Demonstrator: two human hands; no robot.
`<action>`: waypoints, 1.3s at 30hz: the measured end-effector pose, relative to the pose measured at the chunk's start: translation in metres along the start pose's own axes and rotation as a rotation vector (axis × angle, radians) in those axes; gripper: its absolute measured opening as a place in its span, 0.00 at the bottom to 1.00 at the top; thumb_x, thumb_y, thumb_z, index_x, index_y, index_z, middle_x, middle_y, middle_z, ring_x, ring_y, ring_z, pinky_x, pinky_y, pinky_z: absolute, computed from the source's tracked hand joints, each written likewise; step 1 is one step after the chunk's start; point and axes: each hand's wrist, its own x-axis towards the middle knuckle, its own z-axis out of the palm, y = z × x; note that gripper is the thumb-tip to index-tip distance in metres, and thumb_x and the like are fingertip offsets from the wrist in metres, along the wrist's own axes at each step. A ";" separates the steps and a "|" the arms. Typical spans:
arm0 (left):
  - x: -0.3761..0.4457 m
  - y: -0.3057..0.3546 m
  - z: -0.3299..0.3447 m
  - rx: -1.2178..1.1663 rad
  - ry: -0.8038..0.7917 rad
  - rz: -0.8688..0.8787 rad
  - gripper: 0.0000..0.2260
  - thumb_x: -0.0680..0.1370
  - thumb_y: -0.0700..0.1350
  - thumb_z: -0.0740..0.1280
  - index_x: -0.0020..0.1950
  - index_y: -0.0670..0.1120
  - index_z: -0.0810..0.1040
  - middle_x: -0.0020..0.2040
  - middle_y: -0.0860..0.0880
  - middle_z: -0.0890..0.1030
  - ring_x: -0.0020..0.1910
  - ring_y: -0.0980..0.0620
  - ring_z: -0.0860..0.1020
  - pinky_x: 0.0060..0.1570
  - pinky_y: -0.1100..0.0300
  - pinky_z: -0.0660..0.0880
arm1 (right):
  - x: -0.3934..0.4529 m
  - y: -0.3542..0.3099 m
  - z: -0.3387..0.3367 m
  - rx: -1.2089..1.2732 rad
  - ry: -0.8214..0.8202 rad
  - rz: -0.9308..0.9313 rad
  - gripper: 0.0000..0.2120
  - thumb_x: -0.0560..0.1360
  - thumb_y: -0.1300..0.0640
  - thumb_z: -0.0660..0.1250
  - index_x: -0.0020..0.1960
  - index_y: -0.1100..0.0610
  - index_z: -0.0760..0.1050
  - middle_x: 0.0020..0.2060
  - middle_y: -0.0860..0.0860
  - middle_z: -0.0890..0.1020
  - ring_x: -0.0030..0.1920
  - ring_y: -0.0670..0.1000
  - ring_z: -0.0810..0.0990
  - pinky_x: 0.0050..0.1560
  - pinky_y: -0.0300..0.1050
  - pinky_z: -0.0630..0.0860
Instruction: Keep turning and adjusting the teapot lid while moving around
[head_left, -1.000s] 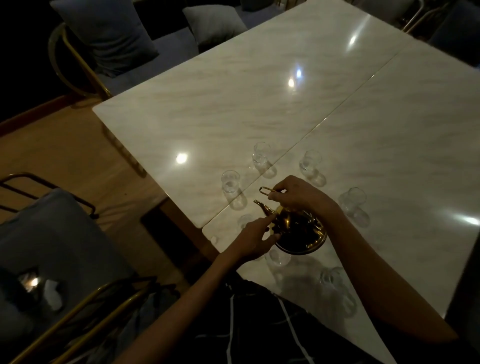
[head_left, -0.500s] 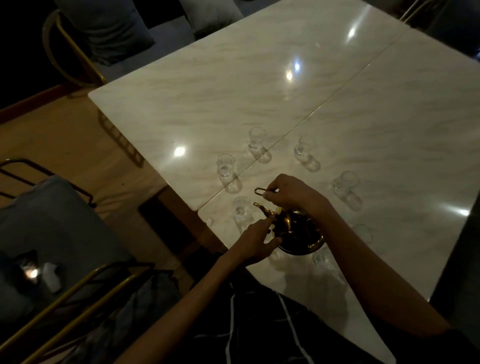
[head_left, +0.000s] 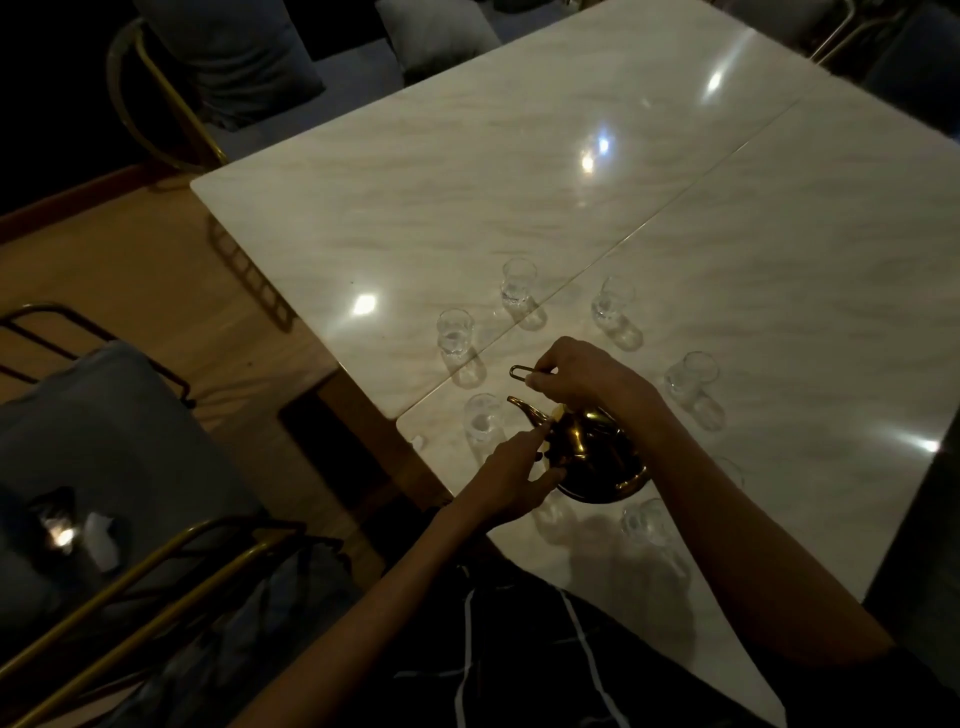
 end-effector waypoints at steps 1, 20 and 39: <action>0.000 0.001 0.000 -0.005 -0.002 -0.001 0.31 0.79 0.50 0.67 0.79 0.50 0.58 0.70 0.44 0.72 0.64 0.48 0.76 0.61 0.53 0.76 | 0.000 0.000 -0.001 0.001 0.003 -0.002 0.15 0.79 0.52 0.65 0.57 0.61 0.83 0.49 0.59 0.85 0.49 0.57 0.84 0.49 0.48 0.79; 0.019 0.004 -0.015 0.067 0.043 0.112 0.25 0.78 0.43 0.69 0.74 0.45 0.66 0.67 0.44 0.74 0.62 0.57 0.68 0.55 0.71 0.63 | -0.001 0.031 -0.003 0.288 0.097 0.034 0.12 0.77 0.50 0.66 0.50 0.57 0.83 0.36 0.49 0.80 0.38 0.50 0.80 0.44 0.47 0.79; 0.129 0.005 -0.058 0.120 -0.137 0.124 0.41 0.66 0.62 0.67 0.76 0.51 0.61 0.72 0.45 0.66 0.69 0.48 0.66 0.66 0.51 0.70 | 0.051 0.052 -0.029 0.783 0.320 0.260 0.14 0.76 0.57 0.62 0.45 0.69 0.77 0.34 0.58 0.77 0.33 0.52 0.75 0.39 0.50 0.72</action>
